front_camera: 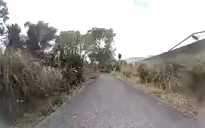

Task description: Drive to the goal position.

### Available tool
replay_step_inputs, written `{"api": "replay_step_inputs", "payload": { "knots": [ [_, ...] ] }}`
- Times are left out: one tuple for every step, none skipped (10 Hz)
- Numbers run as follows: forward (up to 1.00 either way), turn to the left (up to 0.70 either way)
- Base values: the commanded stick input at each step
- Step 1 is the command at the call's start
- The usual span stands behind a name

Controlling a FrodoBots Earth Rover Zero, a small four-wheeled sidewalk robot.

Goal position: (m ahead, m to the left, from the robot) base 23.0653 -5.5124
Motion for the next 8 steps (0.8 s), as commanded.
{"api": "replay_step_inputs", "payload": {
  "knots": [
    [1.00,0.00],
    [1.00,-0.06],
    [1.00,-0.28],
    [1.00,-0.40],
    [1.00,-0.39],
    [1.00,-0.13],
    [1.00,0.00],
    [1.00,0.00]
  ]
}}
